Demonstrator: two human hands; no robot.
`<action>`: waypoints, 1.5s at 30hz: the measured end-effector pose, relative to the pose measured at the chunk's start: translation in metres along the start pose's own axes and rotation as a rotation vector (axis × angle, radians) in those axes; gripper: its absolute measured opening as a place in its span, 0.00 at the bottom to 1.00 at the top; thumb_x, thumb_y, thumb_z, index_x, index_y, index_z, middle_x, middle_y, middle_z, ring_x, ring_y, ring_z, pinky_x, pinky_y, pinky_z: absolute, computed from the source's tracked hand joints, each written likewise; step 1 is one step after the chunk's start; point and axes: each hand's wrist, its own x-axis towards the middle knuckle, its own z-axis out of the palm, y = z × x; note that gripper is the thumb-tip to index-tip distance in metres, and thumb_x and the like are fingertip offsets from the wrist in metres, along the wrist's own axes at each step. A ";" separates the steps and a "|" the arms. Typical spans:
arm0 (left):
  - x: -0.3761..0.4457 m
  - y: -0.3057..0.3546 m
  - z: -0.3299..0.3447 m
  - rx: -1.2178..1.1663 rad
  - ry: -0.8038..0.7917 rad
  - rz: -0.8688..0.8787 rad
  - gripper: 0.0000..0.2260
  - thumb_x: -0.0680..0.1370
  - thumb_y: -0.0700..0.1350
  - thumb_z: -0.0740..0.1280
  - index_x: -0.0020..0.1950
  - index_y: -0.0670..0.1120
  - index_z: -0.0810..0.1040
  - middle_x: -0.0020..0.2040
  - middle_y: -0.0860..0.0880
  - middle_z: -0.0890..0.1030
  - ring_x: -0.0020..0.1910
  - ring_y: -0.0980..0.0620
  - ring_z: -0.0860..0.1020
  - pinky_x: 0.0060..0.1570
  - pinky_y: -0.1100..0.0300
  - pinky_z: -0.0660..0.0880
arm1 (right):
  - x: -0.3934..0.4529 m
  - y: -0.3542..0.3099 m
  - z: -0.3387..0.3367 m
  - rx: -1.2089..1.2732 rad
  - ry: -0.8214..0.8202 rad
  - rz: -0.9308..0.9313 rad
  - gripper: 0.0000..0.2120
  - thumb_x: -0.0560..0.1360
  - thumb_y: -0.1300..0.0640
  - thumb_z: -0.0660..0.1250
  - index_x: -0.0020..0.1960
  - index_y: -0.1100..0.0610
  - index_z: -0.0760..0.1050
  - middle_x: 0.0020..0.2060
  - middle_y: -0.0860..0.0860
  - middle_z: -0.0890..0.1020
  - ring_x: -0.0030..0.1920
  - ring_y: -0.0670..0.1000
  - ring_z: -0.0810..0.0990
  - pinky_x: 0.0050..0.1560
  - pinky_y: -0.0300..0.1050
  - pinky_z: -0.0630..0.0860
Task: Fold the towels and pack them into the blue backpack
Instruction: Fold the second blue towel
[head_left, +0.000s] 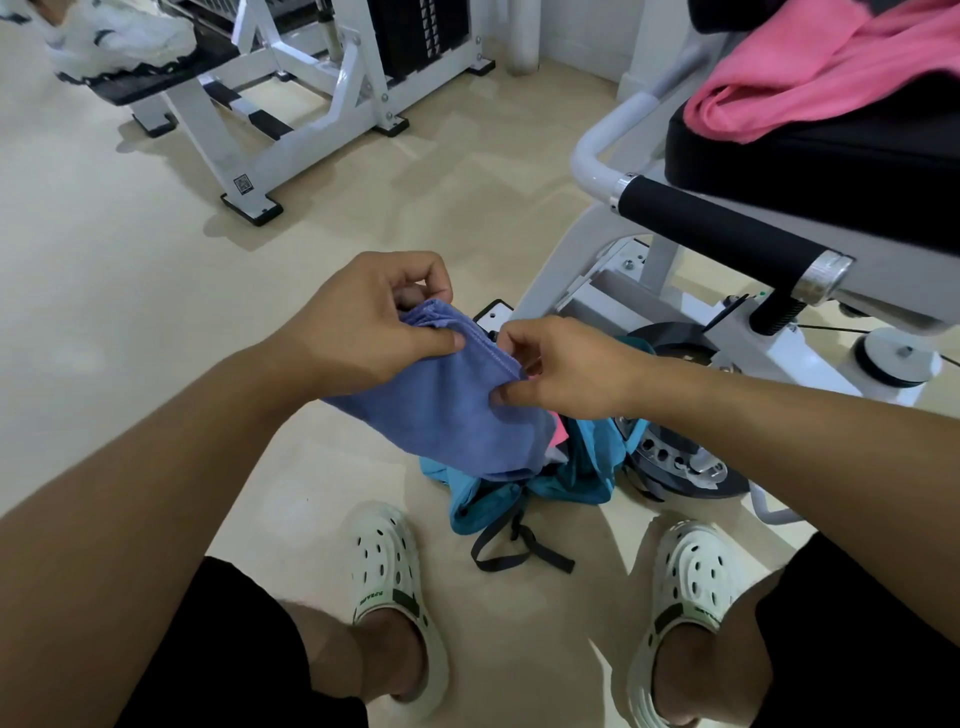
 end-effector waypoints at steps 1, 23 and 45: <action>0.000 0.000 0.000 0.004 0.008 0.000 0.08 0.75 0.39 0.74 0.41 0.47 0.76 0.38 0.47 0.85 0.42 0.43 0.82 0.46 0.50 0.78 | 0.001 0.000 0.000 0.000 0.014 0.004 0.10 0.72 0.54 0.75 0.46 0.55 0.75 0.41 0.51 0.84 0.43 0.53 0.81 0.49 0.59 0.79; 0.000 -0.004 -0.004 0.007 0.096 -0.069 0.11 0.75 0.45 0.76 0.42 0.46 0.74 0.33 0.43 0.84 0.33 0.53 0.78 0.34 0.69 0.72 | -0.001 -0.008 0.010 0.137 0.266 -0.020 0.09 0.72 0.50 0.79 0.47 0.50 0.81 0.42 0.42 0.85 0.46 0.40 0.83 0.52 0.45 0.81; 0.002 -0.011 -0.006 0.042 0.125 -0.103 0.10 0.75 0.43 0.75 0.42 0.45 0.75 0.34 0.39 0.83 0.31 0.52 0.74 0.31 0.70 0.68 | 0.005 -0.003 0.008 0.263 0.200 0.017 0.09 0.72 0.54 0.79 0.48 0.51 0.79 0.37 0.49 0.86 0.42 0.47 0.85 0.50 0.45 0.80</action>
